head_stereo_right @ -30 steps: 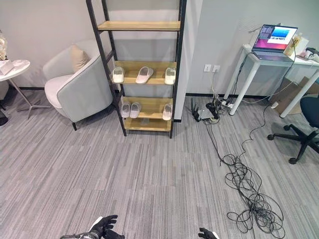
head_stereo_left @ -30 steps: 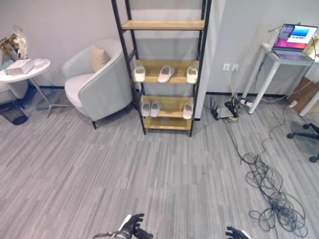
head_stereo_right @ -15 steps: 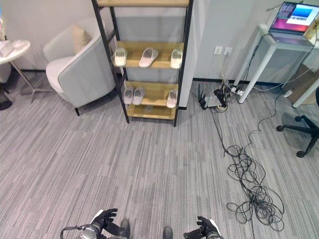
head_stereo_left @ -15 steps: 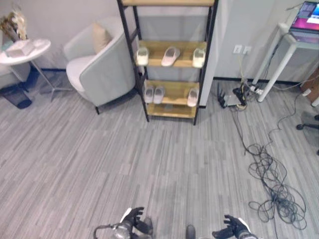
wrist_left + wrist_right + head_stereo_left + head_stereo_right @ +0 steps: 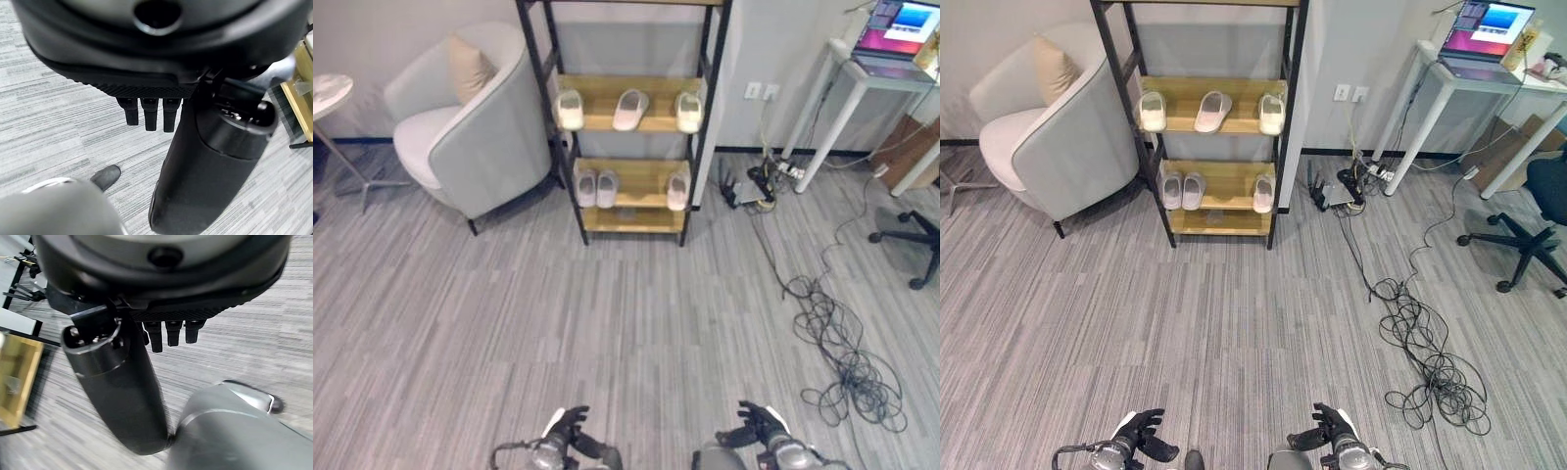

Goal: Arrange the slippers neatly on the shoe rack.

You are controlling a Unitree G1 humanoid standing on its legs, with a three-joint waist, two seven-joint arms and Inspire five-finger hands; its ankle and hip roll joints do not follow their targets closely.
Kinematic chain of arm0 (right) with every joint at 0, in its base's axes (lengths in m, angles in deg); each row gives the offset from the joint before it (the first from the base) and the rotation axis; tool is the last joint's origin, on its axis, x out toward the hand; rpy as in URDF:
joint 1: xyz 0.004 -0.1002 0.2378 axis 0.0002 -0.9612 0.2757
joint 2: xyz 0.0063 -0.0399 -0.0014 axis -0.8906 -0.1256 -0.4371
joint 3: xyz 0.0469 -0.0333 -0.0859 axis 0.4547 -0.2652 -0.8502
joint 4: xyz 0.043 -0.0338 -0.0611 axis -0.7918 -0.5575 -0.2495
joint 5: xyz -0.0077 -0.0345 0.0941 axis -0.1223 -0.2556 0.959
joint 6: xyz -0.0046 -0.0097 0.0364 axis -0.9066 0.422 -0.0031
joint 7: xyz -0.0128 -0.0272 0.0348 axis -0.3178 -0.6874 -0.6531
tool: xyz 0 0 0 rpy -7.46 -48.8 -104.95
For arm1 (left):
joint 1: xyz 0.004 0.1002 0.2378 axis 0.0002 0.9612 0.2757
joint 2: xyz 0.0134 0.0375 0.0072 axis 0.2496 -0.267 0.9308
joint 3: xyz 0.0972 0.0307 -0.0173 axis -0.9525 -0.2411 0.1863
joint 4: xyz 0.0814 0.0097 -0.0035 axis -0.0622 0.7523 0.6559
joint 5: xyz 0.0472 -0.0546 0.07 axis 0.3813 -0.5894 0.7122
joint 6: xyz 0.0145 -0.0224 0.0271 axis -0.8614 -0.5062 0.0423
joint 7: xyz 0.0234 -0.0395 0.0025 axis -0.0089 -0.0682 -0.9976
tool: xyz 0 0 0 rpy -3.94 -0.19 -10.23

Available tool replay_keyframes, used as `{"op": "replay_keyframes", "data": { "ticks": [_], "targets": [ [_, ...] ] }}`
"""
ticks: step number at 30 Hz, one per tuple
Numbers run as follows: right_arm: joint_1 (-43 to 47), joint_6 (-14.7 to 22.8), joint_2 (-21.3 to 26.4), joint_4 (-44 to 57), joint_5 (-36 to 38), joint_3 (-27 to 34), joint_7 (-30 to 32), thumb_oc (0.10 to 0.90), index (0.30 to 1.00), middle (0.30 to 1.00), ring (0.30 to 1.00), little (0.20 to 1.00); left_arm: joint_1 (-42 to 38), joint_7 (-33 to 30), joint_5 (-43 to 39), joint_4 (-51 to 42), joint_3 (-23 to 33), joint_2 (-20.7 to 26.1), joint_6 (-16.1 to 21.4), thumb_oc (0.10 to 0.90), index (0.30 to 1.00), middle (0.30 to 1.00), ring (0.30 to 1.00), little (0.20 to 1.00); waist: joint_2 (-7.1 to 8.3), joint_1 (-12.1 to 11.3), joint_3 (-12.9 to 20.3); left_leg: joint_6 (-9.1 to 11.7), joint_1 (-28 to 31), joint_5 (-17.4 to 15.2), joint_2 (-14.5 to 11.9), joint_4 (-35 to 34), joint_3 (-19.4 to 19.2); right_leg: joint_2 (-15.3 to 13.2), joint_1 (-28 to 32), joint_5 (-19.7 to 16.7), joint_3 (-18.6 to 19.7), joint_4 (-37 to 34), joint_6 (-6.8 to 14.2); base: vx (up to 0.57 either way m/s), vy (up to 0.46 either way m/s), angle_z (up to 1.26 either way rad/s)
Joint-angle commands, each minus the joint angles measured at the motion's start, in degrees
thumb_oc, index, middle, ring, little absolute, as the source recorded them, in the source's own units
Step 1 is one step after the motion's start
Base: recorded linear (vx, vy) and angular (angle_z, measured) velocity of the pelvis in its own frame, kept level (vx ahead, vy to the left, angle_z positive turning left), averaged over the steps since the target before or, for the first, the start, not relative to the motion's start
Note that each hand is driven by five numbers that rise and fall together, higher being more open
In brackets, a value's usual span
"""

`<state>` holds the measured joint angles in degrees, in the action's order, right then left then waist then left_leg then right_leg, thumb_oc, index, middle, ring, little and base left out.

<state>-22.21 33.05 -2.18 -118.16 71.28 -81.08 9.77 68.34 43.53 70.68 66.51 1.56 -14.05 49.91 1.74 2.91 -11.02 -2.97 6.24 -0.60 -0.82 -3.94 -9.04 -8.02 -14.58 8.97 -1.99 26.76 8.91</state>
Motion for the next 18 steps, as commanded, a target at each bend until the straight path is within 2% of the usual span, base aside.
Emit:
{"op": "replay_keyframes", "data": {
  "ticks": [1, 4, 7, 8, 10, 11, 12, 13, 14, 15, 16, 18],
  "targets": [
    [-0.49, 0.42, 2.84, 1.20, -0.45, -0.68, 0.24, 0.800, 0.900, 0.900, 0.900, 0.900, -0.57, -0.21, 0.22, -1.24, 0.72, -0.84, 2.17, 0.800, 0.900, 0.900, 0.900, 0.900, -0.53, 1.14, 0.57, 0.93, -1.49, -6.38, 4.23, 7.77, 4.66, 2.64, 2.91, -7.28, -1.09, -11.57, -0.93, 0.35, -0.098, 0.36],
    [-0.73, 0.21, 2.90, 1.43, -0.86, -0.68, 0.07, 0.800, 0.900, 0.900, 0.900, 0.900, -0.73, -0.34, 0.58, -0.05, 1.03, -1.15, 2.18, 0.800, 0.900, 0.900, 0.900, 0.900, -0.57, 2.59, 0.27, 1.46, 1.86, -8.07, 4.87, 6.56, 5.88, 1.59, 0.41, -10.97, -2.81, -19.00, 0.03, 0.33, -0.113, 0.30],
    [-1.67, 0.11, 3.41, 1.36, -1.26, -0.36, -0.17, 0.800, 0.900, 0.900, 0.900, 0.900, -0.66, -0.04, 1.61, 0.38, 0.67, -1.38, 2.22, 0.800, 0.900, 0.900, 0.900, 0.900, -0.69, 3.86, 0.48, 1.84, 4.95, -10.36, 5.59, 6.41, 7.59, 1.86, 0.29, -11.88, -2.18, -19.83, 0.36, 0.32, -0.141, 0.47],
    [-1.87, 0.02, 3.62, 0.93, -1.40, -0.19, -0.35, 0.800, 0.900, 0.900, 0.900, 0.900, -0.45, -0.06, 2.02, 0.55, 0.62, -1.47, 2.31, 0.800, 0.900, 0.900, 0.900, 0.900, -0.52, 3.80, 1.00, 2.11, 5.37, -10.95, 5.96, 7.28, 8.25, 1.91, 0.98, -12.22, -1.77, -19.58, -0.29, 0.31, -0.193, 0.71],
    [-2.39, 0.00, 3.89, 0.57, -1.49, 0.03, -0.39, 0.800, 0.900, 0.900, 0.900, 0.900, -0.20, 0.08, 1.93, 0.53, 0.48, -1.66, 2.27, 0.800, 0.900, 0.900, 0.900, 0.900, -0.84, 3.87, 1.40, 3.61, 5.26, -9.94, 5.49, 10.14, 9.10, 2.59, 1.86, -11.95, -2.11, -18.60, -1.29, 0.28, -0.209, 0.36],
    [-2.81, 0.04, 4.06, 0.43, -1.34, 0.34, -0.33, 0.800, 0.900, 0.900, 0.900, 0.900, -0.05, 0.07, 1.59, 0.34, 0.47, -1.83, 2.21, 0.800, 0.900, 0.900, 0.900, 0.900, -1.04, 3.71, 1.64, 5.23, 4.58, -7.97, 5.04, 13.23, 9.26, 3.12, 3.31, -11.46, -2.71, -18.82, -2.16, 0.29, -0.281, 0.22],
    [-3.12, 0.17, 4.41, 0.28, -0.73, 0.73, -0.11, 0.800, 0.900, 0.900, 0.900, 0.900, -0.22, -0.07, 1.47, -0.18, 0.19, -1.78, 2.19, 0.800, 0.900, 0.900, 0.900, 0.900, -0.30, 3.25, 1.44, 8.43, 0.71, -3.41, 3.47, 21.61, 7.32, 2.90, 6.44, -10.03, -3.47, -19.38, -3.59, 0.22, -0.218, 0.21],
    [-3.13, 0.17, 4.40, 0.28, -0.72, 0.75, -0.11, 0.800, 0.900, 0.900, 0.900, 0.900, -0.22, -0.07, 1.46, -0.20, 0.17, -1.76, 2.18, 0.800, 0.900, 0.900, 0.900, 0.900, -0.35, 3.28, 1.44, 8.48, 0.48, -3.62, 3.38, 22.04, 7.36, 2.97, 6.41, -10.00, -3.54, -19.35, -3.63, 0.18, -0.191, 0.29],
    [-3.14, 0.14, 4.49, 0.31, -0.44, 0.96, 0.05, 0.800, 0.900, 0.900, 0.900, 0.900, -0.34, -0.03, 1.27, -0.38, 0.14, -1.80, 2.15, 0.800, 0.900, 0.900, 0.900, 0.900, 0.00, 3.16, 1.35, 9.39, -0.98, -2.17, 2.54, 25.30, 5.91, 2.73, 7.45, -9.40, -4.16, -19.64, -3.97, 0.14, -0.144, 0.18],
    [-2.99, 0.13, 4.59, 0.28, -0.04, 0.88, 0.27, 0.800, 0.900, 0.900, 0.900, 0.900, -0.64, -0.36, 1.12, -0.59, 0.21, -1.54, 1.91, 0.800, 0.900, 0.900, 0.900, 0.900, 0.98, 2.85, 1.20, 10.34, -2.78, -0.22, 0.86, 28.51, 3.57, 2.32, 9.10, -8.33, -4.86, -19.87, -4.79, 0.21, -0.182, 0.12],
    [-2.99, 0.12, 4.56, 0.20, 0.21, 0.91, 0.37, 0.800, 0.900, 0.900, 0.900, 0.900, -0.74, -0.42, 0.91, -0.85, 0.04, -1.46, 1.96, 0.800, 0.900, 0.900, 0.900, 0.900, 1.30, 2.50, 0.96, 10.13, -4.29, -0.50, -0.51, 30.15, 1.78, 2.24, 10.18, -7.41, -5.34, -19.97, -5.14, 0.24, -0.170, 0.02],
    [-2.92, 0.21, 4.66, 0.01, 0.96, 0.91, 0.62, 0.800, 0.900, 0.900, 0.900, 0.900, -1.11, -0.57, 0.94, -1.03, -0.30, -1.35, 1.87, 0.800, 0.900, 0.900, 0.900, 0.900, 2.09, 1.46, 0.69, 9.21, -8.63, -1.27, -1.58, 30.74, -0.62, 2.37, 12.26, -5.82, -5.57, -20.52, -5.48, 0.25, -0.103, -0.01]
  ]
}}
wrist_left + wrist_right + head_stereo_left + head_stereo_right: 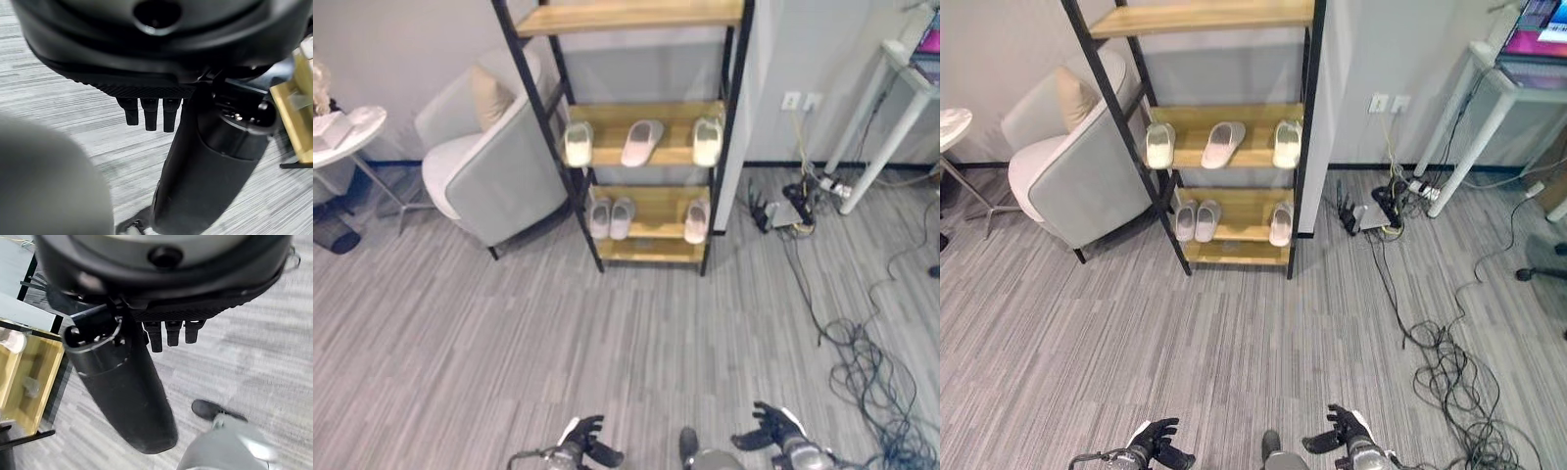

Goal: Arrange the slippers neatly on the shoe rack.

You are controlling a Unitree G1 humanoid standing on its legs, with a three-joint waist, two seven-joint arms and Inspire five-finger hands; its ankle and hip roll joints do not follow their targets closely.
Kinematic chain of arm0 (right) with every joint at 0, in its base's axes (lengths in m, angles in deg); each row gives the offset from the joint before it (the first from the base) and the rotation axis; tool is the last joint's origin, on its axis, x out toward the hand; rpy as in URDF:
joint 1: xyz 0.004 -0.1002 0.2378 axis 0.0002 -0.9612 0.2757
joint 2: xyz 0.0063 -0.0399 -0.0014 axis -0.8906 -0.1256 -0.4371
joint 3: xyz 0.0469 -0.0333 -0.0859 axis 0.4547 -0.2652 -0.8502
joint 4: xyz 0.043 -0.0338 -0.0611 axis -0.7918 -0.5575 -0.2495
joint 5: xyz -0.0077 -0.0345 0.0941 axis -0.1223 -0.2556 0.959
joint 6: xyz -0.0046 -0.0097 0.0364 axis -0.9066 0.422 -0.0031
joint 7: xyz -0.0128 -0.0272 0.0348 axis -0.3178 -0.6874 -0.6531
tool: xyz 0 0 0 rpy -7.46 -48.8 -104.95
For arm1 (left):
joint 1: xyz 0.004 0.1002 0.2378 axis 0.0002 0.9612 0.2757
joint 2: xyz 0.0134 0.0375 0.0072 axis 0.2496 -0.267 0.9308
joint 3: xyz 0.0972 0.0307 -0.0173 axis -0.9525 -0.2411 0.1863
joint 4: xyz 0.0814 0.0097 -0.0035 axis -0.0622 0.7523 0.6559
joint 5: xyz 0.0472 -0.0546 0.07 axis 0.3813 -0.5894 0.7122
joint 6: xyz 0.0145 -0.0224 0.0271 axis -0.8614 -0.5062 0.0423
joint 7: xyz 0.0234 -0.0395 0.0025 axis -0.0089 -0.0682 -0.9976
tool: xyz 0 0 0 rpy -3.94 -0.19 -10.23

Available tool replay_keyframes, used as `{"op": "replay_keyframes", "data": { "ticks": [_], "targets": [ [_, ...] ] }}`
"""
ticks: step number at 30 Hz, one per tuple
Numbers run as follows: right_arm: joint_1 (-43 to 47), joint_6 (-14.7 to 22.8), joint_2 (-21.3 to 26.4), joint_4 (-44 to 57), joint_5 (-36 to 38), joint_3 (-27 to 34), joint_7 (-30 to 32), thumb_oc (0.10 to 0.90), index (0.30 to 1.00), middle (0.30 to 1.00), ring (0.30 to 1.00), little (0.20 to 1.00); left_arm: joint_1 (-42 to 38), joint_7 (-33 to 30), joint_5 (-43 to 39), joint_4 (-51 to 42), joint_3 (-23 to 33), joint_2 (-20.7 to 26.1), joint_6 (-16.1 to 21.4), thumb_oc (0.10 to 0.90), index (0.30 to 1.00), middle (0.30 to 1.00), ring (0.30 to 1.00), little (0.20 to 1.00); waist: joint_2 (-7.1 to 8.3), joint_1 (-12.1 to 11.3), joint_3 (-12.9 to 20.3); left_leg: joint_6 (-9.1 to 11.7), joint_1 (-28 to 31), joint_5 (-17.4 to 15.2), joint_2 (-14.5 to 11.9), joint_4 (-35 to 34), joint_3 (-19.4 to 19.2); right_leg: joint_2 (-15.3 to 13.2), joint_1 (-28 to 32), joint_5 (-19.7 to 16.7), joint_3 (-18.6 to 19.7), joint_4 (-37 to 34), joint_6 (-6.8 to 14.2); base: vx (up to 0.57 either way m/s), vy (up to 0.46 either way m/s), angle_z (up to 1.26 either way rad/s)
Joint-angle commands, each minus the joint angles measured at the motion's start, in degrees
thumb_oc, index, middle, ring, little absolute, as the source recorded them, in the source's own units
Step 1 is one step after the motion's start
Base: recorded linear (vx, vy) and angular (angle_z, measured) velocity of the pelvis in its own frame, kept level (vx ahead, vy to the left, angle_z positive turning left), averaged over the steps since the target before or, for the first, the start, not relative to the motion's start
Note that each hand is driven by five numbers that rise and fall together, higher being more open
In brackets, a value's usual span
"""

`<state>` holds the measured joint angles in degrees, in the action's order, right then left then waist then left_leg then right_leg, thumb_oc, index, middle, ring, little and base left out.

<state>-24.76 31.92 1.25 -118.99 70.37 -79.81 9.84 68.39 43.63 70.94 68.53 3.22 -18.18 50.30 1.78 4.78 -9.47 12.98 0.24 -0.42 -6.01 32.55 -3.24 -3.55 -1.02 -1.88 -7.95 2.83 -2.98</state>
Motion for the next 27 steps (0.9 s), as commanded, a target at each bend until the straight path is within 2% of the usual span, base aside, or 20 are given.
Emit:
{"op": "replay_keyframes", "data": {
  "ticks": [1, 3, 5, 6, 7, 8, 9, 11, 12, 13, 14, 16, 17, 19, 22, 23, 26, 27],
  "targets": [
    [-0.38, 1.35, 1.14, 0.99, 2.18, -0.50, 0.61, 0.800, 0.900, 0.900, 0.900, 0.900, -1.13, -0.84, 0.65, -3.12, -1.97, 2.84, 1.59, 0.800, 0.900, 0.900, 0.900, 0.900, 2.30, -1.06, -0.91, -7.45, -4.69, -2.22, 3.14, -6.86, -7.37, -1.88, -0.20, 5.76, 0.36, 3.02, 6.39, 0.31, -0.061, 0.04],
    [-0.28, 1.51, 1.05, 0.94, 2.30, -0.91, 0.79, 0.800, 0.900, 0.900, 0.900, 0.900, -0.94, -0.93, 0.22, -3.33, -1.97, 2.95, 1.69, 0.800, 0.900, 0.900, 0.900, 0.900, 2.33, -2.43, -1.17, -8.79, -8.35, -2.47, 2.83, -11.73, -7.76, -0.53, 1.77, 7.52, 1.15, 2.69, 6.22, 0.34, -0.023, 0.07],
    [-0.27, 1.53, 0.93, 0.93, 2.49, -0.97, 0.97, 0.800, 0.900, 0.900, 0.900, 0.900, -0.81, -0.94, 0.09, -3.53, -2.08, 3.04, 1.68, 0.800, 0.900, 0.900, 0.900, 0.900, 2.43, -3.12, -1.57, -8.83, -9.55, -2.19, 2.31, -13.57, -7.42, -0.08, 2.95, 8.55, 1.79, 2.78, 6.27, 0.23, 0.003, -0.03],
    [-0.16, 1.44, 0.71, 0.51, 2.57, -1.14, 1.00, 0.800, 0.900, 0.900, 0.900, 0.900, -0.84, -0.98, -0.03, -3.42, -2.06, 3.10, 1.54, 0.800, 0.900, 0.900, 0.900, 0.900, 2.20, -3.60, -1.54, -8.80, -10.42, -0.87, 1.59, -16.57, -6.50, 0.83, 3.70, 9.41, 2.49, 2.71, 6.26, 0.38, 0.039, -0.18],
    [-0.28, 1.60, 0.32, 0.14, 2.54, -1.42, 1.28, 0.800, 0.900, 0.900, 0.900, 0.900, -0.55, -1.05, 0.06, -3.23, -2.03, 3.37, 1.51, 0.800, 0.900, 0.900, 0.900, 0.900, 2.12, -4.60, -1.61, -8.39, -12.10, 2.15, 1.14, -20.06, -4.60, 2.02, 5.74, 10.87, 3.66, 2.72, 6.27, 0.38, 0.036, -0.23],
    [-0.31, 1.61, 0.28, 0.14, 2.53, -1.43, 1.29, 0.800, 0.900, 0.900, 0.900, 0.900, -0.52, -1.06, 0.07, -3.23, -2.04, 3.40, 1.52, 0.800, 0.900, 0.900, 0.900, 0.900, 2.27, -4.56, -1.69, -8.37, -11.90, 2.12, 1.28, -20.13, -4.59, 1.89, 5.90, 11.06, 3.62, 2.79, 6.28, 0.55, 0.086, -0.24],
    [-0.69, 1.65, 0.02, 0.57, 2.86, -1.44, 1.27, 0.800, 0.900, 0.900, 0.900, 0.900, 0.02, -1.10, -0.28, -3.10, -2.04, 3.59, 1.51, 0.800, 0.900, 0.900, 0.900, 0.900, 2.01, -5.46, -1.78, -8.02, -13.39, 5.30, -0.42, -23.61, -4.75, 2.76, 8.57, 12.70, 4.79, 3.25, 6.25, 0.42, 0.095, -0.18],
    [-0.64, 1.63, -0.41, 0.41, 2.26, -1.58, 1.07, 0.800, 0.900, 0.900, 0.900, 0.900, 0.15, -0.88, -0.22, -2.74, -1.67, 3.59, 1.23, 0.800, 0.900, 0.900, 0.900, 0.900, 1.86, -5.52, -1.46, -8.34, -11.88, 4.88, -0.50, -25.96, -5.88, 2.90, 8.68, 13.59, 4.88, 4.77, 6.48, 0.42, 0.112, -0.35],
    [-1.09, 1.46, -1.14, -0.06, 1.66, -1.33, 0.82, 0.800, 0.900, 0.900, 0.900, 0.900, 0.30, -0.79, 0.28, -2.07, -1.17, 3.59, 1.07, 0.800, 0.900, 0.900, 0.900, 0.900, 2.13, -5.83, -0.32, -9.54, -11.03, 4.34, 1.11, -25.65, -6.57, 1.84, 9.06, 13.40, 5.13, 8.24, 8.07, 0.44, 0.172, -0.63],
    [-0.84, 1.39, -1.24, 0.03, 1.18, -1.33, 0.46, 0.800, 0.900, 0.900, 0.900, 0.900, 0.29, -0.74, 0.55, -2.09, -1.31, 3.68, 1.13, 0.800, 0.900, 0.900, 0.900, 0.900, 2.14, -5.68, 0.04, -10.98, -9.83, 3.09, 2.69, -25.36, -7.43, -0.07, 6.59, 10.04, 4.62, 15.01, 10.41, 0.44, 0.172, -0.59],
    [-0.84, 1.39, -1.24, 0.03, 1.18, -1.33, 0.46, 0.800, 0.900, 0.900, 0.900, 0.900, 0.29, -0.74, 0.55, -2.09, -1.31, 3.68, 1.13, 0.800, 0.900, 0.900, 0.900, 0.900, 2.16, -5.69, 0.06, -10.98, -9.84, 3.09, 2.70, -25.36, -7.44, -0.08, 6.56, 10.06, 4.64, 15.04, 10.41, 0.25, 0.117, -0.60],
    [-0.39, 1.40, -1.43, 0.15, 1.01, -1.34, 0.23, 0.800, 0.900, 0.900, 0.900, 0.900, 0.13, -0.54, 0.34, -2.73, -1.35, 3.88, 1.11, 0.800, 0.900, 0.900, 0.900, 0.900, 1.94, -5.14, -0.04, -12.66, -7.47, 1.58, 4.20, -25.55, -7.66, -1.31, 3.62, 4.06, 5.37, 22.06, 12.43, 0.22, 0.086, -0.25],
    [-0.28, 1.30, -1.56, 0.64, 0.90, -1.34, 0.25, 0.800, 0.900, 0.900, 0.900, 0.900, 0.06, -0.50, 0.47, -2.89, -1.37, 4.08, 1.05, 0.800, 0.900, 0.900, 0.900, 0.900, 1.72, -4.99, -0.17, -13.45, -6.25, 0.64, 4.65, -25.63, -7.79, -1.71, 2.16, 2.67, 5.33, 24.82, 13.08, 0.26, 0.081, 0.08],
    [0.12, 1.31, -1.78, 1.38, 0.55, -1.65, 0.07, 0.800, 0.900, 0.900, 0.900, 0.900, -0.27, -0.59, 0.50, -3.25, -1.31, 4.45, 1.05, 0.800, 0.900, 0.900, 0.900, 0.900, 0.89, -4.22, -0.43, -14.22, -3.25, -0.91, 5.22, -26.61, -7.47, -2.21, -1.44, 2.32, 4.28, 26.93, 12.63, 0.30, 0.040, 0.15],
    [0.54, 1.36, -1.34, 2.27, 0.26, -2.06, 0.20, 0.800, 0.900, 0.900, 0.900, 0.900, -0.58, -0.53, 0.25, -3.38, -1.18, 4.57, 1.22, 0.800, 0.900, 0.900, 0.900, 0.900, -0.10, -2.74, -0.45, -14.10, 0.13, -2.85, 6.22, -27.84, -5.91, -1.66, -6.02, 5.62, 2.93, 20.74, 10.84, 0.33, -0.032, 0.04],
    [0.49, 1.29, -1.05, 2.66, 0.32, -2.08, 0.18, 0.800, 0.900, 0.900, 0.900, 0.900, -0.49, -0.39, 0.36, -3.34, -1.23, 4.42, 1.28, 0.800, 0.900, 0.900, 0.900, 0.900, -0.02, -2.05, -0.65, -13.92, 0.99, -3.74, 6.74, -27.78, -5.35, -1.89, -6.39, 6.11, 2.59, 17.65, 10.62, 0.32, -0.082, 0.09],
    [0.89, 1.20, -0.51, 2.61, 0.32, -2.10, 0.10, 0.800, 0.900, 0.900, 0.900, 0.900, -0.78, -0.24, 0.38, -2.51, -1.07, 3.89, 1.50, 0.800, 0.900, 0.900, 0.900, 0.900, 0.43, -0.16, -0.94, -13.58, 4.68, -6.42, 8.87, -28.23, -3.43, -2.93, -11.38, 1.85, 3.25, 6.63, 10.96, 0.39, -0.114, 0.15],
    [0.84, 0.98, -0.35, 2.90, 0.13, -2.08, -0.03, 0.800, 0.900, 0.900, 0.900, 0.900, -0.77, -0.19, 0.43, -2.23, -0.93, 3.65, 1.57, 0.800, 0.900, 0.900, 0.900, 0.900, -0.03, 0.49, -1.29, -13.27, 6.13, -7.45, 8.75, -28.41, -2.65, -3.11, -11.75, 1.23, 2.73, 4.28, 11.37, 0.39, -0.142, 0.13]
  ]
}}
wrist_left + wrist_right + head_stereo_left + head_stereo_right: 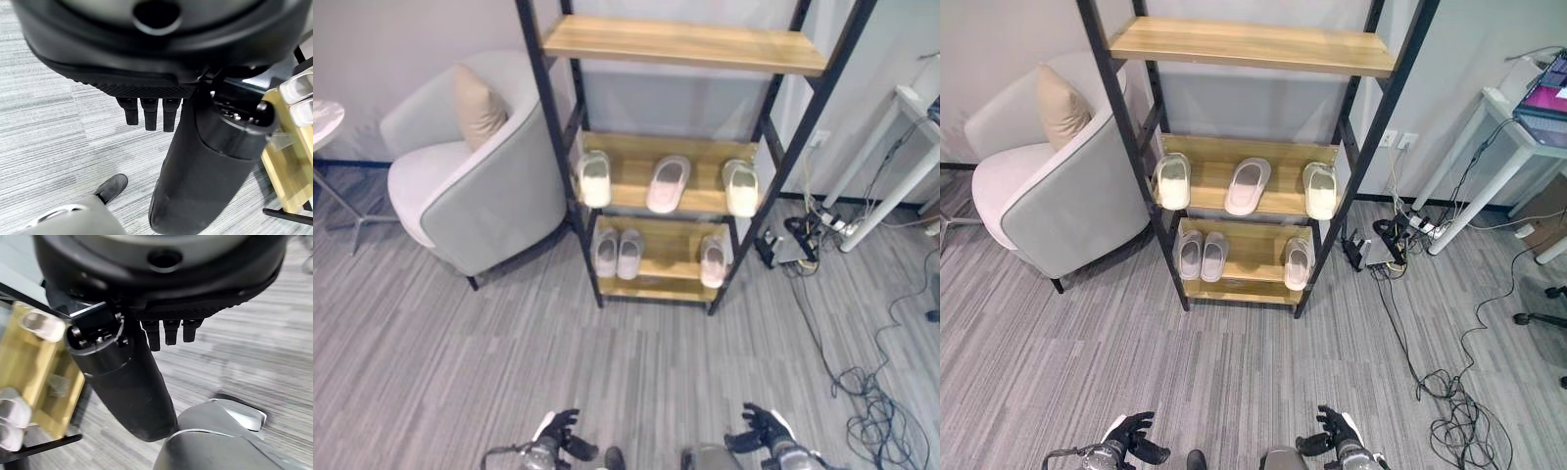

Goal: Arrange the slippers neatly on the shoe rack.

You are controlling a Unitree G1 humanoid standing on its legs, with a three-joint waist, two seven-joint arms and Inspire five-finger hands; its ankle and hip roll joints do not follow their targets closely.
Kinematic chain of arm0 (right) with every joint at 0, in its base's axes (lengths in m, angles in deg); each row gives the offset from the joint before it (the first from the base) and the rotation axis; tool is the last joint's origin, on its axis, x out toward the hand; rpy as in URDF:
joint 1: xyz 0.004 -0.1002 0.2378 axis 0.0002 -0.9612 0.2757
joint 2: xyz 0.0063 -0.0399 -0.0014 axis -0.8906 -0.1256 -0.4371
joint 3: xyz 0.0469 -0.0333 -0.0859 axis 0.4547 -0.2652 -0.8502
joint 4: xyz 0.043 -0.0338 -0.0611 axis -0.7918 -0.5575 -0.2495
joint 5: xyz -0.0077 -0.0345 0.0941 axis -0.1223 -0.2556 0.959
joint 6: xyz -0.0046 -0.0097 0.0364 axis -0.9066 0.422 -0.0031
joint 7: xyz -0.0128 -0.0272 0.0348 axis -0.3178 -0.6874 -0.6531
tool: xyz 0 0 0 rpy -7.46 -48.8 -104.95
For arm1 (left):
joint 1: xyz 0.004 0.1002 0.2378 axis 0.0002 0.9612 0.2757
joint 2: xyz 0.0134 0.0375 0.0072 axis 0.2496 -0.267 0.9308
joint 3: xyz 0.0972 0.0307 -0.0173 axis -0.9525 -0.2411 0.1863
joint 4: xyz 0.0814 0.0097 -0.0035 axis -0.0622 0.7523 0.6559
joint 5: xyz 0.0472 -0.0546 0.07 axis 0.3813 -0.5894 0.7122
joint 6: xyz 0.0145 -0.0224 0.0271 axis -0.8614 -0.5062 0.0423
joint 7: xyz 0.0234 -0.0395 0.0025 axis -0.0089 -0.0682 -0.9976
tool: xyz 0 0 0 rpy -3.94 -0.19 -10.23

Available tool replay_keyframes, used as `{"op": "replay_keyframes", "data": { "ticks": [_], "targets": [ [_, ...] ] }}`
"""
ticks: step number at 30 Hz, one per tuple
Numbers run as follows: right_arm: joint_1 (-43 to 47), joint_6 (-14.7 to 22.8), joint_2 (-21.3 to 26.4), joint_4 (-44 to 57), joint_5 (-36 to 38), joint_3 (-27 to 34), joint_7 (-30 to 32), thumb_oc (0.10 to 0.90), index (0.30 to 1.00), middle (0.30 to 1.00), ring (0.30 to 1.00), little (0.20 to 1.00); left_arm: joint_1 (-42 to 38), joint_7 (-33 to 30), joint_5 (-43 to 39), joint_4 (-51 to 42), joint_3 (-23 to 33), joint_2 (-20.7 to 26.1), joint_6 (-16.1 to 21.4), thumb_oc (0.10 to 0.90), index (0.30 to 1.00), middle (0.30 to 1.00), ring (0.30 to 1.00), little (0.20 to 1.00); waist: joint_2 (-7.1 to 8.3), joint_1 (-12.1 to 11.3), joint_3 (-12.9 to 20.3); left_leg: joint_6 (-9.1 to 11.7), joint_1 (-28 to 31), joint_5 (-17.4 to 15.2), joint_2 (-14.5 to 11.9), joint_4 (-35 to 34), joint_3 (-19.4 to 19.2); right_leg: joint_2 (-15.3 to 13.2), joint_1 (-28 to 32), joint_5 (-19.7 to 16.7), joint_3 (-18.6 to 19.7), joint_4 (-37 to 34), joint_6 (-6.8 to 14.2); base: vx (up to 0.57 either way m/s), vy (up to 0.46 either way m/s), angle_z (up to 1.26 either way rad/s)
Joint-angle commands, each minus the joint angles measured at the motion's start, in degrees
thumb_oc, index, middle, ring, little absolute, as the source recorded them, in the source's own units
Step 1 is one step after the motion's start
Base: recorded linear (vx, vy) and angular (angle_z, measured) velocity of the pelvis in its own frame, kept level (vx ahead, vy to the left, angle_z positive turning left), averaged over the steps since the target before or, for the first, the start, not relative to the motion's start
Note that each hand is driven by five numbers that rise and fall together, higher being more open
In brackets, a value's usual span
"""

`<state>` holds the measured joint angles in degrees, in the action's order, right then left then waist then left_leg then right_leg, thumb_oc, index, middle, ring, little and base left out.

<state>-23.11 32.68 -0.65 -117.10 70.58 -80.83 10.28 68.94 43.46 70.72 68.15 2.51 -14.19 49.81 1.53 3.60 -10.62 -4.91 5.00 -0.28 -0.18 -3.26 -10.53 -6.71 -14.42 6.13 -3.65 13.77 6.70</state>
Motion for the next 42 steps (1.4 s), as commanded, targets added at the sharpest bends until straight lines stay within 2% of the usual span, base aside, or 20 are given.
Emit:
{"op": "replay_keyframes", "data": {
  "ticks": [1, 5, 8, 11, 12, 13, 14, 16, 18, 19, 21, 25, 29, 32, 33, 35, 36, 37, 38, 42],
  "targets": [
    [-0.84, 0.22, 1.61, 0.98, -0.34, -0.96, -0.41, 0.800, 0.900, 0.900, 0.900, 0.900, -1.34, -0.09, 0.59, -1.62, -0.01, -0.40, 2.01, 0.800, 0.900, 0.900, 0.900, 0.900, 0.39, 1.88, -0.31, 4.81, 2.41, -8.26, 3.33, 7.53, 4.89, -0.59, 0.52, -7.83, -2.23, -7.88, 2.04, 0.34, -0.129, 0.29],
    [-1.97, 0.08, 2.18, 0.82, -1.04, -0.66, -0.75, 0.800, 0.900, 0.900, 0.900, 0.900, -1.11, 0.18, 2.89, -1.20, -1.37, -1.09, 2.05, 0.800, 0.900, 0.900, 0.900, 0.900, 0.55, 2.73, 0.36, 5.82, 4.77, -11.19, 4.38, 9.89, 6.73, -1.54, 2.38, -9.07, -3.24, -8.08, 1.61, 0.30, -0.169, 0.52],
    [-2.51, 0.14, 2.54, 0.50, -1.11, -0.41, -0.73, 0.800, 0.900, 0.900, 0.900, 0.900, -1.02, 0.23, 3.44, -1.15, -1.94, -1.57, 1.92, 0.800, 0.900, 0.900, 0.900, 0.900, 0.18, 2.93, 0.67, 9.45, 2.99, -7.23, 2.39, 16.14, 6.16, -0.61, 4.88, -8.79, -3.74, -7.89, 0.00, 0.23, -0.211, 0.41],
    [-2.75, 0.51, 2.77, 0.48, 0.50, -0.19, -0.30, 0.800, 0.900, 0.900, 0.900, 0.900, -1.72, 0.13, 3.08, -1.68, -2.39, -1.50, 1.77, 0.800, 0.900, 0.900, 0.900, 0.900, 1.31, 2.57, -0.01, 12.79, -2.74, -0.79, -1.21, 28.64, 4.15, 0.21, 8.68, -6.60, -4.17, -8.54, -2.48, 0.16, -0.205, 0.33],
    [-2.64, 0.42, 2.79, 0.05, 1.22, 0.01, -0.19, 0.800, 0.900, 0.900, 0.900, 0.900, -2.02, -0.03, 2.88, -1.83, -2.50, -1.43, 1.63, 0.800, 0.900, 0.900, 0.900, 0.900, 1.91, 2.23, -0.25, 12.93, -4.12, 0.34, -2.02, 30.68, 3.53, 0.34, 9.89, -5.90, -4.18, -8.97, -3.23, 0.24, -0.208, 0.08],
    [-2.59, 0.48, 2.76, -0.07, 2.06, -0.18, 0.12, 0.800, 0.900, 0.900, 0.900, 0.900, -2.37, -0.15, 2.29, -2.39, -2.94, -1.42, 1.66, 0.800, 0.900, 0.900, 0.900, 0.900, 2.83, 1.18, -0.65, 11.91, -8.02, -0.20, -2.38, 31.87, 3.12, 0.74, 12.07, -4.88, -3.71, -9.93, -3.92, 0.21, -0.145, -0.18],
    [-2.59, 0.49, 2.76, -0.09, 2.07, -0.17, 0.13, 0.800, 0.900, 0.900, 0.900, 0.900, -2.37, -0.15, 2.28, -2.40, -2.96, -1.41, 1.65, 0.800, 0.900, 0.900, 0.900, 0.900, 2.69, 1.15, -0.72, 11.91, -8.10, -0.50, -2.55, 32.25, 3.14, 0.89, 12.14, -4.82, -3.73, -9.92, -3.92, 0.31, -0.117, -0.23],
    [-2.72, 0.74, 2.55, -0.13, 2.20, -0.60, 0.19, 0.800, 0.900, 0.900, 0.900, 0.900, -2.26, -0.24, 1.83, -2.70, -2.93, -1.49, 1.78, 0.800, 0.900, 0.900, 0.900, 0.900, 2.93, -0.26, -0.72, 10.34, -10.98, -2.52, -3.78, 24.25, 2.21, 2.10, 14.67, -3.26, -3.43, -11.62, -3.52, 0.27, -0.037, -0.11],
    [-2.81, 0.78, 2.45, -0.17, 2.13, -0.76, 0.32, 0.800, 0.900, 0.900, 0.900, 0.900, -2.02, -0.24, 1.78, -2.57, -2.91, -1.48, 1.83, 0.800, 0.900, 0.900, 0.900, 0.900, 2.81, -0.81, -0.99, 10.12, -11.00, -2.35, -4.14, 20.30, 2.10, 2.52, 15.60, -2.66, -3.01, -11.89, -3.26, 0.22, 0.021, -0.18],
    [-2.53, 1.03, 2.34, -0.09, 2.43, -0.79, 0.62, 0.800, 0.900, 0.900, 0.900, 0.900, -1.62, -0.56, 1.67, -2.23, -2.75, -1.43, 1.97, 0.800, 0.900, 0.900, 0.900, 0.900, 2.19, -1.62, -1.03, 10.40, -12.40, 0.77, -4.99, 13.76, 2.74, 3.76, 16.87, -1.77, -2.45, -12.43, -2.59, 0.36, 0.052, -0.24],
    [-2.49, 1.07, 2.17, 0.27, 2.62, -0.90, 0.80, 0.800, 0.900, 0.900, 0.900, 0.900, -1.15, -0.86, 0.95, -2.04, -2.18, -0.97, 1.94, 0.800, 0.900, 0.900, 0.900, 0.900, 1.68, -3.05, -1.52, 10.88, -14.60, 5.25, -6.41, 9.79, 3.40, 5.12, 19.55, 0.54, -0.85, -11.97, -2.79, 0.36, 0.075, -0.16],
    [-2.78, 1.05, 1.91, 0.81, 1.86, -1.20, 0.48, 0.800, 0.900, 0.900, 0.900, 0.900, -0.05, -0.69, 0.97, -0.97, -1.17, -0.88, 1.72, 0.800, 0.900, 0.900, 0.900, 0.900, 1.64, -3.67, -1.07, 10.19, -13.84, 4.88, -5.30, 8.23, 3.53, 5.46, 21.54, 2.66, 0.34, -10.94, -2.69, 0.27, 0.094, -0.42],
    [-2.14, 0.77, 1.16, -0.26, 0.36, -1.61, -0.26, 0.800, 0.900, 0.900, 0.900, 0.900, 0.73, -0.15, 1.27, -1.00, -0.25, -0.25, 1.73, 0.800, 0.900, 0.900, 0.900, 0.900, 1.98, -4.82, 0.74, 8.29, -12.22, 2.93, -2.49, 7.72, 1.79, 3.02, 20.83, 2.73, 1.01, -6.85, -0.37, 0.19, 0.123, -0.54],
    [-1.53, 0.80, 0.96, 0.20, 0.03, -1.71, -0.30, 0.800, 0.900, 0.900, 0.900, 0.900, 0.43, -0.12, 1.08, -1.68, -0.20, 0.05, 1.79, 0.800, 0.900, 0.900, 0.900, 0.900, 1.77, -4.98, 0.98, 7.34, -11.33, 2.11, -1.78, 7.14, 0.86, 1.89, 18.88, 2.33, 0.38, -3.18, 0.92, 0.14, 0.113, -0.27],
    [-0.96, 0.90, 0.78, 1.27, -0.08, -1.84, -0.38, 0.800, 0.900, 0.900, 0.900, 0.900, 0.07, -0.09, 1.07, -2.14, -0.33, 0.39, 1.83, 0.800, 0.900, 0.900, 0.900, 0.900, 1.28, -4.75, 0.79, 6.65, -9.93, 1.40, -1.56, 6.48, 0.15, 1.28, 15.92, 1.14, -0.56, 0.93, 2.15, 0.05, 0.057, -0.21],
    [-0.83, 0.85, 0.65, 1.73, -0.21, -1.93, -0.34, 0.800, 0.900, 0.900, 0.900, 0.900, -0.02, -0.10, 1.01, -2.27, -0.40, 0.53, 1.84, 0.800, 0.900, 0.900, 0.900, 0.900, 1.15, -4.58, 0.71, 6.45, -9.13, 1.04, -1.44, 6.08, -0.23, 0.85, 14.69, 0.62, -1.29, 1.98, 2.46, 0.07, 0.045, -0.19],
    [-0.61, 1.05, 0.56, 2.70, -0.79, -2.36, -0.22, 0.800, 0.900, 0.900, 0.900, 0.900, -0.29, -0.12, 0.86, -2.68, -0.49, 0.76, 1.88, 0.800, 0.900, 0.900, 0.900, 0.900, 0.96, -4.28, 0.70, 6.38, -7.59, 0.29, -1.33, 5.11, -0.97, -0.13, 12.35, -0.79, -4.49, 1.18, 2.53, 0.06, 0.017, -0.22],
    [-0.62, 1.03, 0.56, 2.71, -0.79, -2.37, -0.21, 0.800, 0.900, 0.900, 0.900, 0.900, -0.28, -0.12, 0.86, -2.68, -0.48, 0.75, 1.88, 0.800, 0.900, 0.900, 0.900, 0.900, 0.95, -4.20, 0.68, 6.39, -7.54, 0.29, -1.31, 5.05, -0.89, -0.14, 12.41, -0.74, -4.57, 1.21, 2.53, 0.06, -0.022, -0.26],
    [-0.72, 1.17, 0.74, 3.80, -1.21, -2.75, -0.08, 0.800, 0.900, 0.900, 0.900, 0.900, -0.45, -0.15, 0.78, -3.06, -0.54, 0.97, 2.00, 0.800, 0.900, 0.900, 0.900, 0.900, 1.07, -3.89, 0.80, 6.50, -6.53, -0.16, -1.13, 4.40, -1.35, -0.92, 11.76, -1.95, -7.21, -1.98, 2.09, 0.03, -0.024, -0.21],
    [-0.50, 1.36, 1.09, 6.08, -2.06, -3.76, -0.06, 0.800, 0.900, 0.900, 0.900, 0.900, -0.61, -0.06, 1.13, -2.77, -0.82, 0.93, 2.09, 0.800, 0.900, 0.900, 0.900, 0.900, 1.17, -3.41, 0.83, 6.94, -5.87, -0.62, -0.94, 4.68, -1.65, -1.54, 12.48, -2.78, -10.15, -6.70, 1.86, 0.04, -0.027, -0.06]
  ]
}}
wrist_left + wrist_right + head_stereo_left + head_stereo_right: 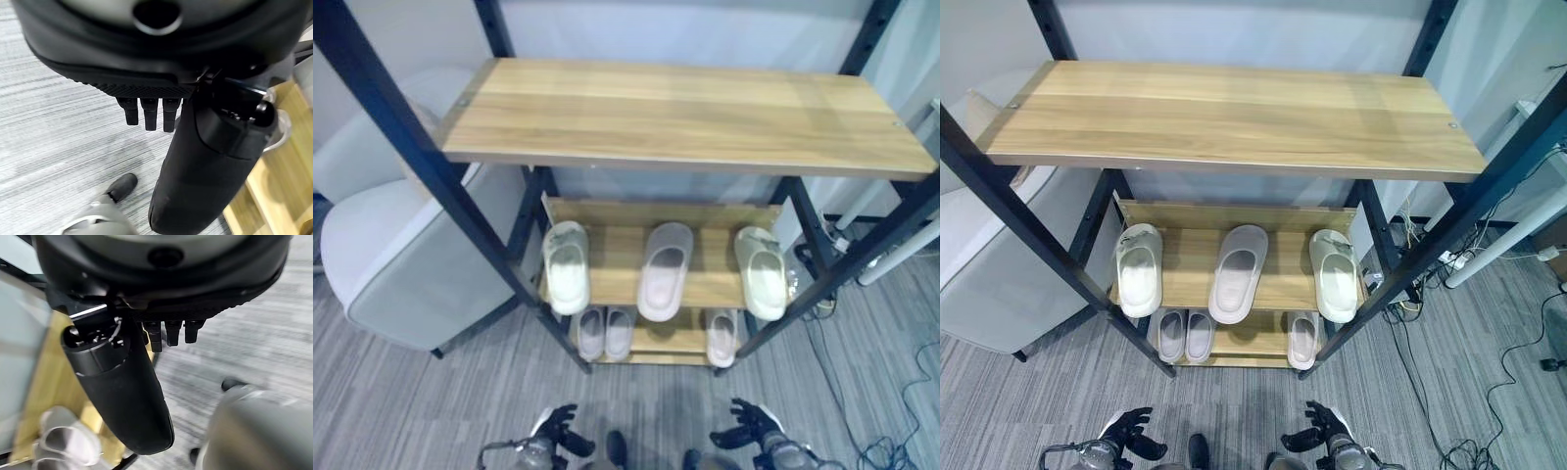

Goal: Arrange the slippers neatly on the shoe rack.

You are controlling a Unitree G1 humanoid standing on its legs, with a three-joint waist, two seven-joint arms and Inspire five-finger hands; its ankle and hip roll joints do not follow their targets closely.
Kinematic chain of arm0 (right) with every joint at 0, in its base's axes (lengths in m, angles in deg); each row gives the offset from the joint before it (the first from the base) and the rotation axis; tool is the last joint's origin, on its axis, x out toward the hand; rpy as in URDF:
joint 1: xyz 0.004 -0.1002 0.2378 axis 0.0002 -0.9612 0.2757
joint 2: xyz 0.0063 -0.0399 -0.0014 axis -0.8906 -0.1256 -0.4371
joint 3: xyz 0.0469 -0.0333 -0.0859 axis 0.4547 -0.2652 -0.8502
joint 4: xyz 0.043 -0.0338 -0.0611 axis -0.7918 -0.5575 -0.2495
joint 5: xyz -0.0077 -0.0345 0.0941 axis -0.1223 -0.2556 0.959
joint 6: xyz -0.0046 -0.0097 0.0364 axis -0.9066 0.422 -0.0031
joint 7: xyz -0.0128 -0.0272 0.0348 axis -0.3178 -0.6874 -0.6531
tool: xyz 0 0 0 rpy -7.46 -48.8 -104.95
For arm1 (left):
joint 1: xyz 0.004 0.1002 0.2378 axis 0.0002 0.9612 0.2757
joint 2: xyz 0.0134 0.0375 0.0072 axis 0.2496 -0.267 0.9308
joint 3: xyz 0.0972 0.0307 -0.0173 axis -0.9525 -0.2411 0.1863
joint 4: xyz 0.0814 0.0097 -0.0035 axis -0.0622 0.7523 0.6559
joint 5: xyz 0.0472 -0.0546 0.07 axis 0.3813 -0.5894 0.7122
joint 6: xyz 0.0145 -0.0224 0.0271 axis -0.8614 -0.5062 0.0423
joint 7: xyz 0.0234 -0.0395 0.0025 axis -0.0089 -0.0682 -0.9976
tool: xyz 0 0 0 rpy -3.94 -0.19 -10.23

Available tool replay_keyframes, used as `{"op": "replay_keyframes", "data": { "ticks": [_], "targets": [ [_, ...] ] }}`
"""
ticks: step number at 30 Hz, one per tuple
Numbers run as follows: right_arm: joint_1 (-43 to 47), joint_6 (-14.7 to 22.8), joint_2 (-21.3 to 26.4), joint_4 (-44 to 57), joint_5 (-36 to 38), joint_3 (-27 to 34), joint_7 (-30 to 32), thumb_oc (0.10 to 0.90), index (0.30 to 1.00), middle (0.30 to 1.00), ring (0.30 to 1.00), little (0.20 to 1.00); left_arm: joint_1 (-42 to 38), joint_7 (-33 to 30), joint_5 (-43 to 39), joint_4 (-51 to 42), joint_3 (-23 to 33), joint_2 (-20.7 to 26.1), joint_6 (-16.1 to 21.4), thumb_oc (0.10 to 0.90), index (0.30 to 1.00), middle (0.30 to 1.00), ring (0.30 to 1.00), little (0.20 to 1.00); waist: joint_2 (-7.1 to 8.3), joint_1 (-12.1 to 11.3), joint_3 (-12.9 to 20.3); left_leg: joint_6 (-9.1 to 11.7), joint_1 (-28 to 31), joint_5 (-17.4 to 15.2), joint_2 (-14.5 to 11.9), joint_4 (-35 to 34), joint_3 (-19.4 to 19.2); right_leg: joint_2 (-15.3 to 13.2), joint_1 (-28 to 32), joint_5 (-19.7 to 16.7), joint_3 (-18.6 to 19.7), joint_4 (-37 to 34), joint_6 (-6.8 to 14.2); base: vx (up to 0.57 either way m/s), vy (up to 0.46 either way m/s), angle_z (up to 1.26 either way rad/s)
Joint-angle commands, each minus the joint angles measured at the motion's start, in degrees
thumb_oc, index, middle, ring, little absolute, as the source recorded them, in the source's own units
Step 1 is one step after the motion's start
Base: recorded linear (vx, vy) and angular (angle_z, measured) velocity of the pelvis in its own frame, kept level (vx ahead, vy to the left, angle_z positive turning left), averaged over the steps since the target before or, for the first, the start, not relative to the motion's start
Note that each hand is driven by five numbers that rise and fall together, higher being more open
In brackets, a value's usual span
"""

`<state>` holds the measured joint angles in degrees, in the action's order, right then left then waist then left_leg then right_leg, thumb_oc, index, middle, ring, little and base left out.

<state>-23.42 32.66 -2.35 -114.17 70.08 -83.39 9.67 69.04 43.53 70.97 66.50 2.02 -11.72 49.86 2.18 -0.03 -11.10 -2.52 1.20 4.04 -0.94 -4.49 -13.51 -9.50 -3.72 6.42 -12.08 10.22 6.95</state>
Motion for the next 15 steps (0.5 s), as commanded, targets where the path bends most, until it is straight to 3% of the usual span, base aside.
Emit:
{"op": "replay_keyframes", "data": {
  "ticks": [1, 9, 15],
  "targets": [
    [-0.34, 1.52, 2.84, 4.60, -1.93, -1.71, 0.36, 0.800, 0.900, 0.900, 0.900, 0.900, -0.63, 0.04, 1.23, -1.12, -0.34, -1.66, 1.98, 0.800, 0.900, 0.900, 0.900, 0.900, 0.61, 0.23, 1.46, 4.61, -1.99, -4.88, -0.12, 5.80, 1.40, 1.49, 2.62, -2.89, -1.46, -3.91, 1.40, 0.02, -0.024, 0.16],
    [-2.10, 2.66, 3.88, 18.14, -2.46, -4.37, -1.22, 0.800, 0.900, 0.900, 0.900, 0.900, 1.00, -0.27, 1.95, -1.83, 0.24, -2.54, 2.50, 0.800, 0.900, 0.900, 0.900, 0.900, 0.43, 0.13, 3.08, 5.13, 0.31, -3.93, -0.12, 2.37, 0.65, 3.25, 5.96, -3.10, -0.28, -8.16, 0.93, 0.02, -0.031, -0.07],
    [-4.23, 2.57, 3.78, 16.70, -4.62, -5.25, -0.93, 0.800, 0.900, 0.900, 0.900, 0.900, 1.01, -0.62, 0.93, -15.60, -3.97, -2.18, 4.31, 0.800, 0.900, 0.900, 0.900, 0.900, -0.52, 0.20, 3.56, 5.81, 1.69, -2.88, -0.30, 0.63, 1.29, 4.47, 8.57, -3.29, -0.44, -11.47, 0.47, -0.01, -0.032, 0.02]
  ]
}}
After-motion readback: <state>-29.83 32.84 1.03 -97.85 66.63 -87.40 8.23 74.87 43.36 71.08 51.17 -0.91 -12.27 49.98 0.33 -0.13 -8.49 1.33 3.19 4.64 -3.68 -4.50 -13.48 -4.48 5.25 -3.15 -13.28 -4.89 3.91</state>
